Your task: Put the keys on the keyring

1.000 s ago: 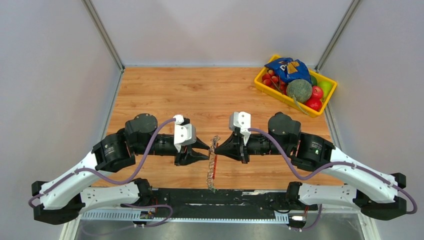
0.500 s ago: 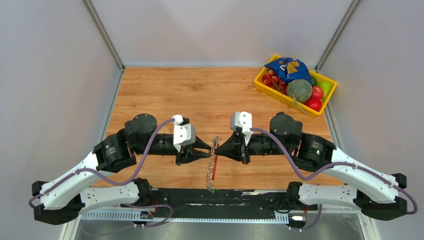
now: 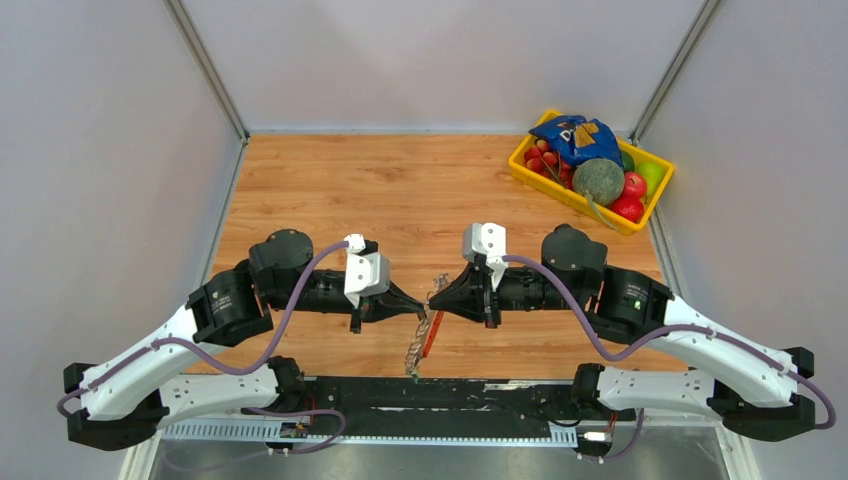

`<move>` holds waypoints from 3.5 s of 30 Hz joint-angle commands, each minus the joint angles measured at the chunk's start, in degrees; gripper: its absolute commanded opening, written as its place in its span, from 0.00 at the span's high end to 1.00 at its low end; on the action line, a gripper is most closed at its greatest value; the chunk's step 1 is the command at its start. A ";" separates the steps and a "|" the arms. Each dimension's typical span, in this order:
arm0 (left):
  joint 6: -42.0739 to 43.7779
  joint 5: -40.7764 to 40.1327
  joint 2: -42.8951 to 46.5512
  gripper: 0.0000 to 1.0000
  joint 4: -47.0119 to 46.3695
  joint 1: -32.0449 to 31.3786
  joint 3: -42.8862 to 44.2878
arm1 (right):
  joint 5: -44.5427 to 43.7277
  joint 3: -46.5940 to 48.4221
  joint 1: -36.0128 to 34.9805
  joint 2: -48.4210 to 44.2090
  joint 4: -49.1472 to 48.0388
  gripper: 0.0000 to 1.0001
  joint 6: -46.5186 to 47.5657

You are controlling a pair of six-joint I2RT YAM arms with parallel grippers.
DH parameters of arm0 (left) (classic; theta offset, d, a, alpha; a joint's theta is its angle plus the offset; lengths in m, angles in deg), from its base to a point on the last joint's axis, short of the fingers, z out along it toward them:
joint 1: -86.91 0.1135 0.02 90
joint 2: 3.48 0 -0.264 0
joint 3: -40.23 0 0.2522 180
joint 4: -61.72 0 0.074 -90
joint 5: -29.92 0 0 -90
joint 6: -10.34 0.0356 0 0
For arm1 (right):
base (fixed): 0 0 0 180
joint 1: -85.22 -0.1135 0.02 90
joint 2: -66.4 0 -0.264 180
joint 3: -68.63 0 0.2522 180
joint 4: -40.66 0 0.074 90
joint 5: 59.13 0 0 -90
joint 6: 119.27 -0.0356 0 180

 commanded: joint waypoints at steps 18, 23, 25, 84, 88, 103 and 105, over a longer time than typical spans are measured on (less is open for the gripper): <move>-2.43 3.23 1.68 0.99 -6.37 -0.03 -2.34 | -2.69 -6.33 -0.41 -6.21 -18.29 1.00 -4.51; -2.64 3.20 1.69 0.99 -6.96 -0.03 -2.66 | -3.33 -6.99 -0.66 -6.81 -19.80 1.00 -4.44; -2.73 3.37 1.62 0.99 -7.16 -0.03 -2.62 | -3.87 -7.12 -0.72 -6.97 -20.13 1.00 -4.50; -1.70 -8.00 -2.60 1.00 5.08 -0.03 5.84 | -11.97 -3.21 -6.26 -6.89 -2.46 0.75 -2.52; -1.32 -9.69 -4.74 1.00 10.03 -0.03 7.68 | -14.86 -0.37 -6.21 -6.53 3.00 0.67 -2.00; 1.99 -8.01 -10.76 1.00 20.01 -0.08 11.84 | -8.95 3.29 -6.22 1.45 9.32 0.50 10.84; 2.14 -7.39 -10.94 1.00 20.12 -0.23 11.70 | -8.07 3.22 -6.21 2.46 9.20 0.49 12.80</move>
